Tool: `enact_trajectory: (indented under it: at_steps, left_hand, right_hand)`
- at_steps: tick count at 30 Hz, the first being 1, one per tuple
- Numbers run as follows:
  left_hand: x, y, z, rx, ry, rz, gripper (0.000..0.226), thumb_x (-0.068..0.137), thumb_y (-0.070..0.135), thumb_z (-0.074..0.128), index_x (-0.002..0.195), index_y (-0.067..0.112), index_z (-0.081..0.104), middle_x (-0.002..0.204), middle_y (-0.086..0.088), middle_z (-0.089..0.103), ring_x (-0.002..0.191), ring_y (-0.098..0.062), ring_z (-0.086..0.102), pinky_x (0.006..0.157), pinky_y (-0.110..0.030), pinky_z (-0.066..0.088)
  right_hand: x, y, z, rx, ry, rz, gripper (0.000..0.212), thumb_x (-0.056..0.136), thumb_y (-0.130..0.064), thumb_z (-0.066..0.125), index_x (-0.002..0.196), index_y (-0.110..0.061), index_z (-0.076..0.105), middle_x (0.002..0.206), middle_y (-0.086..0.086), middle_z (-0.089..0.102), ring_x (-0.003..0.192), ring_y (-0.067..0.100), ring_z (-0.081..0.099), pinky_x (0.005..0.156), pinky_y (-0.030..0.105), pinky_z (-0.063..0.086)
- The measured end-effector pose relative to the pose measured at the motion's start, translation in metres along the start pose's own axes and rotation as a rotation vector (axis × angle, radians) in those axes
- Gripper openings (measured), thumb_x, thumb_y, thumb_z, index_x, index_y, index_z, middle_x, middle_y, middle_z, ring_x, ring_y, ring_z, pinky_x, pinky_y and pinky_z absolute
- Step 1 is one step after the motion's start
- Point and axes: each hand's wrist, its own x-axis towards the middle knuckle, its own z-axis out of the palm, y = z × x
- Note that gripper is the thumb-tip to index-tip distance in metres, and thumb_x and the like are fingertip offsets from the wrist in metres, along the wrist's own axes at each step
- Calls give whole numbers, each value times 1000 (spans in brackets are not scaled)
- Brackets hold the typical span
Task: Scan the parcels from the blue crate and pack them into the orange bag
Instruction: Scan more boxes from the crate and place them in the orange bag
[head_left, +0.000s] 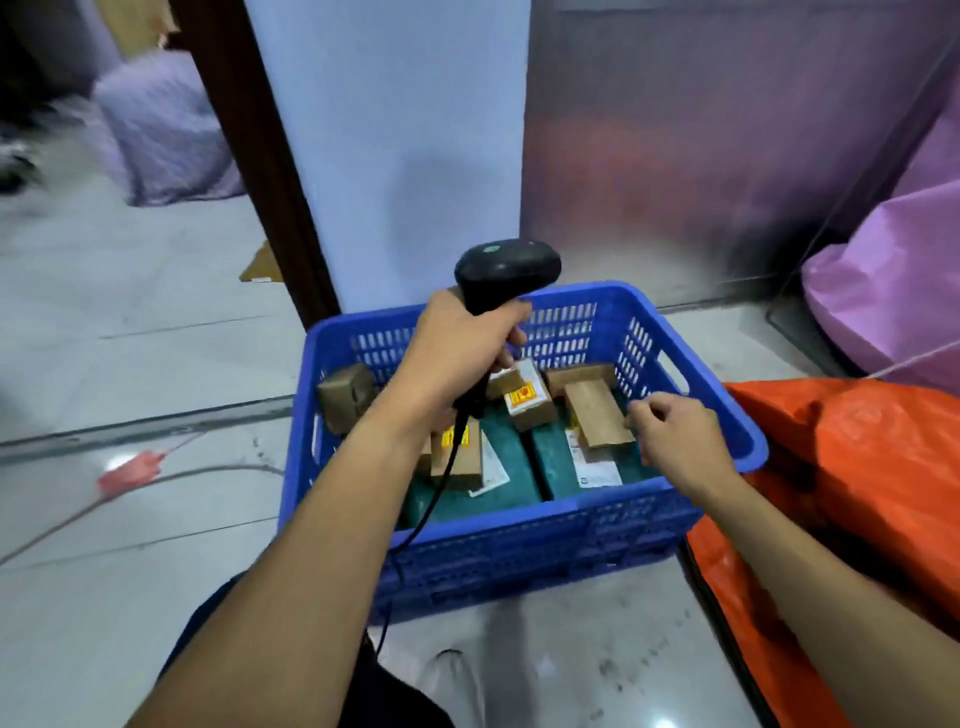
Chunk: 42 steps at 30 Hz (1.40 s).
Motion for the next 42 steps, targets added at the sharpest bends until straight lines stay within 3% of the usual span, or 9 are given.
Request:
enact_trajectory:
  at_steps: [4,12,15,17,20,29,33,38,42]
  left_hand:
    - [7,-14,-46,90,64,-8,17,94,26,70,85,12,73,71,-1,76,51,-12,61,60,-30,52]
    - [36,-38,-100,103,222,-21,12,92,24,73,98,15,73,76,-3,77,51,-12,61,60,-31,53]
    - [40,-44,-107,93,231,-35,9,91,24,74,93,16,73,74,-3,76,51,-11,61,63,-33,53]
    - [43,-47,-110,65,256,-41,9,91,24,75,93,16,72,73,-2,76,48,-10,59,60,-31,51]
    - [48,-49,-119,9,294,-76,13,91,25,75,97,13,72,72,-1,76,44,-6,56,47,-21,46]
    - [66,-61,-129,-121,304,-179,14,91,23,76,101,14,73,71,-2,75,46,-7,57,51,-23,52]
    - [69,-61,-129,-137,297,-180,15,91,23,76,102,14,73,73,-2,75,46,-8,57,52,-24,53]
    - [69,-56,-131,-176,315,-176,18,93,23,74,106,11,73,77,-4,75,48,-9,58,55,-27,54]
    - [66,-48,-124,-214,314,-156,13,92,21,74,101,11,73,74,-4,74,50,-11,56,56,-30,52]
  right_hand:
    - [13,-18,58,-3,-117,-7,44,87,-42,48,69,-4,62,59,13,64,60,31,67,63,48,57]
    - [56,-62,177,-99,-549,68,28,101,-37,56,89,-12,62,85,10,72,68,21,67,73,43,59]
    - [78,-72,213,-60,-571,94,31,97,-43,60,104,-13,60,97,10,70,94,29,71,87,50,58]
    - [92,-78,231,17,-525,163,61,96,-47,62,138,-6,45,126,14,64,120,34,62,96,46,52]
    - [105,-79,253,103,-422,256,79,97,-47,63,152,-2,26,146,15,53,130,34,54,98,40,47]
    - [138,-52,297,341,-371,361,75,78,-61,73,133,-12,56,115,0,74,101,21,69,88,43,58]
    - [131,-67,288,388,-372,365,49,87,-47,76,119,-11,67,110,2,75,92,16,69,80,35,55]
    - [130,-84,258,467,-406,364,45,91,-35,74,122,-5,59,106,6,75,88,18,73,82,36,61]
    - [120,-95,204,492,-371,286,19,93,-26,72,98,-9,65,100,10,77,82,13,73,78,31,62]
